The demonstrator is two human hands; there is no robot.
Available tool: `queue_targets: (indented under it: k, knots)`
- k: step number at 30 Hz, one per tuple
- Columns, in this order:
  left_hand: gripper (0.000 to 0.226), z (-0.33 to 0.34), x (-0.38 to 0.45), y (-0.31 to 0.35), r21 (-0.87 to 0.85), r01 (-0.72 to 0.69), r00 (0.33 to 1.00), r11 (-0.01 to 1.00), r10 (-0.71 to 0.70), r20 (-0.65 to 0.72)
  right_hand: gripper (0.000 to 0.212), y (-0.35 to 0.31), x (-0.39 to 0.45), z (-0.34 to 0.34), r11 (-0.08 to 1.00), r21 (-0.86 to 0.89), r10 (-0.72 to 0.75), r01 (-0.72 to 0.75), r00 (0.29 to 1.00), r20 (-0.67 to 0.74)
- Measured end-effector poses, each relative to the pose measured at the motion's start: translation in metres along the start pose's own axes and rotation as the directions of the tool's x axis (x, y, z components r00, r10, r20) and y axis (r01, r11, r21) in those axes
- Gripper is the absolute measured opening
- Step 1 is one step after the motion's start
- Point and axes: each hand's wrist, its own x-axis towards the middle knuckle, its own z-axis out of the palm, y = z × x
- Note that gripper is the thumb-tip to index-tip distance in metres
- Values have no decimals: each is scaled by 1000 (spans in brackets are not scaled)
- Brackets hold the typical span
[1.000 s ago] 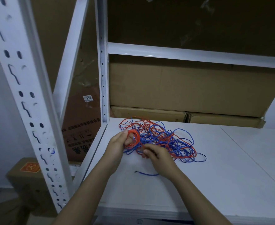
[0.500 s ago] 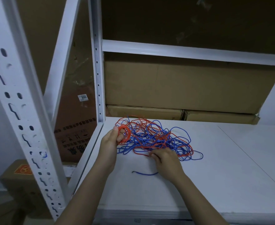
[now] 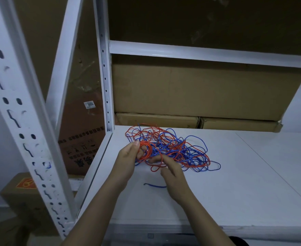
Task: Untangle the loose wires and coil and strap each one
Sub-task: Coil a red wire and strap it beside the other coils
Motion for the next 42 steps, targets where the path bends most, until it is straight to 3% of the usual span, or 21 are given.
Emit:
queue_targets:
  k: [5,11,13,15,17,19,21,25,30,34,39,42]
  knots:
    - [38,-2,-4,-1,29,33,999,999,-32,-16,12,0,-4,8,999,44,30,-27,997,-67]
    - [41,-10,-7,-3,-34,37,998,999,-38,-47,26,3,0,-1,974,220,127,-63,948,-292]
    - [40,-11,-9,-3,-48,40,999,998,-42,-34,26,2,3,-10,996,69,85,-64,929,-359]
    - [38,-10,-10,-2,-67,46,998,997,-48,-30,12,0,6,-21,984,-158,11,-82,912,-409]
    - [39,-8,-14,1,-84,50,999,995,-50,5,16,-4,11,-31,931,-343,-55,-124,883,-467]
    - [45,-5,-19,6,-127,36,997,991,-26,77,22,-8,17,-36,898,-417,-103,-138,856,-506]
    - [54,-3,-25,11,-206,29,989,978,2,145,30,-9,21,-34,842,-521,-135,-141,880,-456]
    - [50,-2,-26,15,-323,4,989,946,44,140,33,5,12,-9,599,-800,-153,-29,977,-151]
    - [37,-7,-23,9,-383,1,1000,924,-11,-25,17,8,-15,20,457,-876,-416,154,908,-58]
    - [27,-9,-23,-1,-378,32,994,925,-70,-86,13,3,-26,30,413,-875,-447,252,893,46]
    - [26,-14,-24,-10,-109,-38,986,993,19,-165,11,4,-27,31,401,-843,-510,358,852,120]
    - [29,-18,-27,-16,197,-103,982,975,131,-134,8,5,-24,30,387,-830,-570,402,812,128]
